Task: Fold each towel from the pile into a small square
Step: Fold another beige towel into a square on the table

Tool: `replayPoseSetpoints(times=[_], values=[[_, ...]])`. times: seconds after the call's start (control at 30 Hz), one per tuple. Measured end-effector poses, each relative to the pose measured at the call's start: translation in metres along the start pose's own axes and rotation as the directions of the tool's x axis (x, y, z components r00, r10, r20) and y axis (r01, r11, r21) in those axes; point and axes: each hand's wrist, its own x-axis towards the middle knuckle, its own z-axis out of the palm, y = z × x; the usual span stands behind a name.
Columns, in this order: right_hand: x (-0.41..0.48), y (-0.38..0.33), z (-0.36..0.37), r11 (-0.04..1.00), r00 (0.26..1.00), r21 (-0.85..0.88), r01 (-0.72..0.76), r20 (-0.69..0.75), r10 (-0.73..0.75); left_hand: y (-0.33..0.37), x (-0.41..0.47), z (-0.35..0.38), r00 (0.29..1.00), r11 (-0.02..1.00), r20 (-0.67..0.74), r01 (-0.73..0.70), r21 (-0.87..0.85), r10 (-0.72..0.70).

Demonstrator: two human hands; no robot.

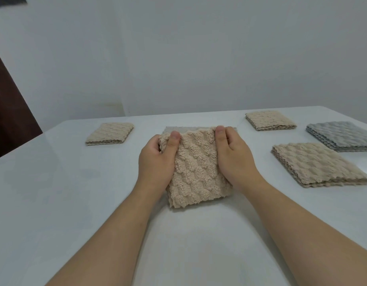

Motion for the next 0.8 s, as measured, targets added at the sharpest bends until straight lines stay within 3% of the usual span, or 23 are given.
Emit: replayPoseSetpoints(times=[0.3, 0.5, 0.8], values=[[0.005, 0.005, 0.002, 0.999, 0.997, -0.021, -0.045, -0.063, 0.044, -0.004, 0.001, 0.005, 0.996, 0.996, 0.036, 0.080, -0.048, -0.078], [0.006, 0.004, 0.001, 0.995, 0.995, -0.058, -0.080, -0.069, 0.076, 0.001, 0.000, 0.009, 0.926, 0.909, 0.239, 0.346, -0.232, -0.292], [0.004, 0.005, 0.011, 0.967, 0.967, -0.090, -0.237, 0.072, 0.244, -0.015, -0.002, 0.016, 0.980, 0.973, -0.043, 0.197, 0.116, -0.194]])
